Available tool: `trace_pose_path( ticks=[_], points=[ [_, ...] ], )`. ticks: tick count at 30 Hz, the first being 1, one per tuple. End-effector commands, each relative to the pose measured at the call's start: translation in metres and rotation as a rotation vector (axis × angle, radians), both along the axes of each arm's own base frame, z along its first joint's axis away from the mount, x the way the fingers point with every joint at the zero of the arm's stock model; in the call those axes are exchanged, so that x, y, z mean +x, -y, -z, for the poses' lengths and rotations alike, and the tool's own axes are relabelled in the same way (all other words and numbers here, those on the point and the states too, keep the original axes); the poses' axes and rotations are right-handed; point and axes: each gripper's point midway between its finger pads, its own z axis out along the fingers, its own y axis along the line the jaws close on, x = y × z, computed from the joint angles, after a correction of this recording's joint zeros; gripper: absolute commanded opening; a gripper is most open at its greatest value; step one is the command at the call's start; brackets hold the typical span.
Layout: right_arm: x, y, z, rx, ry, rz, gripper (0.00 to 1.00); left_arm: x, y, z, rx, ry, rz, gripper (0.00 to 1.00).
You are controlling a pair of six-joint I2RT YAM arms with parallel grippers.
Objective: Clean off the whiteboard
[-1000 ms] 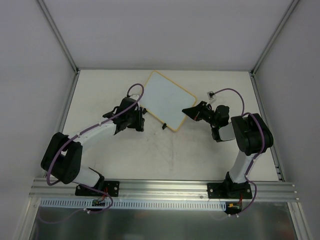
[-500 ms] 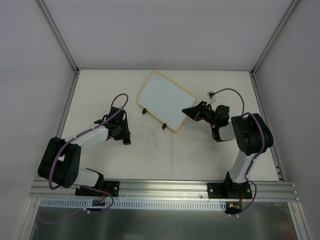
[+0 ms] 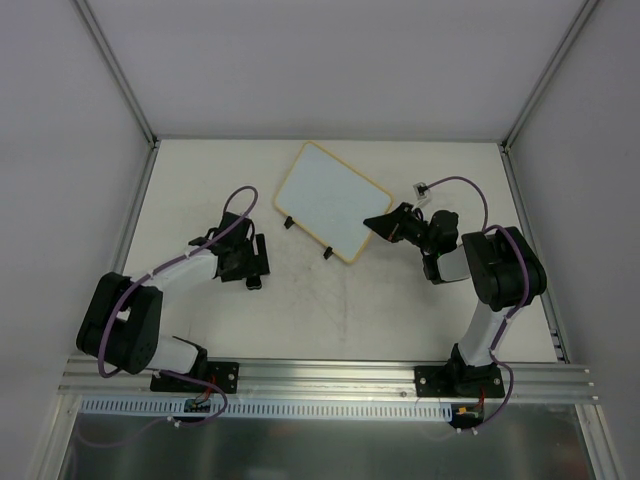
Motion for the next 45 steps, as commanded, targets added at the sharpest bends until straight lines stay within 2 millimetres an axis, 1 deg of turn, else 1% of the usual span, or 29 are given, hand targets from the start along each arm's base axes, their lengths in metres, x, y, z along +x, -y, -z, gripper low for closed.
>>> trace_pose_path(
  ticks=[1,3,4,6,7,8,11,14,16,18,19,24,25,26,28,29,31,33,35,36,37,38,39,40,41,42,43,44,45],
  points=[
    [-0.003,-0.010,-0.050,0.032,0.268,-0.051,0.10,-0.005,-0.009,-0.008,0.010,0.008,-0.030,0.76],
    [-0.003,-0.010,-0.050,0.031,0.270,-0.050,0.11,-0.004,-0.010,-0.015,0.006,0.036,-0.039,0.78],
    [-0.002,-0.010,-0.051,0.032,0.270,-0.050,0.14,-0.003,-0.010,-0.020,0.001,0.056,-0.044,0.80],
    [-0.002,-0.009,-0.051,0.030,0.272,-0.047,0.18,-0.004,-0.012,-0.022,0.002,0.063,-0.050,0.85],
    [-0.002,-0.010,-0.051,0.032,0.271,-0.047,0.24,-0.004,-0.012,-0.024,0.000,0.072,-0.048,0.89],
    [-0.002,-0.009,-0.050,0.032,0.268,-0.047,0.26,-0.005,-0.012,-0.024,0.000,0.072,-0.047,0.90],
    [-0.002,-0.009,-0.051,0.031,0.271,-0.047,0.34,-0.007,-0.013,-0.024,0.003,0.072,-0.049,0.92],
    [-0.001,-0.009,-0.051,0.031,0.273,-0.045,0.36,-0.008,-0.014,-0.024,0.003,0.077,-0.053,0.94],
    [-0.002,-0.008,-0.049,0.032,0.264,-0.041,0.41,-0.008,-0.014,-0.026,0.000,0.084,-0.055,0.96],
    [0.002,-0.003,-0.050,0.033,0.262,-0.021,0.44,-0.008,-0.015,-0.028,-0.001,0.092,-0.058,0.99],
    [0.002,-0.001,-0.049,0.037,0.253,-0.014,0.47,-0.007,-0.016,-0.029,0.001,0.099,-0.061,0.99],
    [0.005,0.009,-0.049,0.036,0.245,0.021,0.56,-0.008,-0.017,-0.032,-0.001,0.112,-0.068,0.99],
    [0.005,0.011,-0.050,0.036,0.248,0.027,0.61,-0.008,-0.017,-0.032,-0.002,0.115,-0.072,0.99],
    [0.005,0.014,-0.054,0.037,0.255,0.038,0.63,-0.008,-0.018,-0.035,-0.003,0.130,-0.080,0.99],
    [0.001,0.017,-0.056,0.037,0.260,0.046,0.68,-0.008,-0.021,-0.040,-0.004,0.153,-0.091,0.99],
    [0.000,0.020,-0.061,0.039,0.270,0.054,0.70,-0.008,-0.022,-0.046,-0.011,0.181,-0.099,0.99],
    [-0.004,0.023,-0.062,0.038,0.273,0.061,0.73,-0.008,-0.026,-0.051,-0.004,0.213,-0.114,0.99],
    [-0.006,0.028,-0.069,0.040,0.288,0.080,0.75,-0.008,-0.029,-0.062,-0.012,0.262,-0.124,0.99],
    [-0.008,0.038,-0.068,0.043,0.274,0.120,0.78,-0.009,-0.031,-0.070,-0.019,0.300,-0.132,0.99],
    [-0.012,0.042,-0.076,0.047,0.292,0.133,0.79,-0.009,-0.033,-0.072,-0.020,0.313,-0.138,0.99],
    [-0.014,0.046,-0.077,0.044,0.298,0.153,0.80,-0.009,-0.034,-0.074,-0.019,0.324,-0.142,0.99],
    [-0.020,0.050,-0.072,0.039,0.286,0.167,0.81,-0.010,-0.035,-0.078,-0.027,0.346,-0.148,0.99],
    [-0.025,0.052,-0.074,0.039,0.293,0.176,0.81,-0.011,-0.036,-0.079,-0.027,0.354,-0.152,0.99],
    [-0.029,0.057,-0.086,0.047,0.324,0.200,0.82,-0.011,-0.038,-0.080,-0.022,0.364,-0.161,0.99],
    [-0.037,0.063,-0.081,0.049,0.304,0.224,0.82,-0.012,-0.040,-0.083,-0.023,0.386,-0.160,0.99],
    [-0.042,0.067,-0.084,0.054,0.309,0.236,0.83,-0.013,-0.041,-0.085,-0.019,0.398,-0.160,0.99],
    [-0.051,0.069,-0.098,0.066,0.352,0.240,0.87,-0.014,-0.042,-0.087,-0.017,0.408,-0.158,0.99],
    [-0.057,0.073,-0.100,0.067,0.363,0.241,0.89,-0.015,-0.045,-0.090,-0.011,0.431,-0.156,0.99],
    [-0.065,0.073,-0.098,0.070,0.352,0.237,0.93,-0.015,-0.046,-0.092,-0.009,0.443,-0.156,0.99]
  ],
)
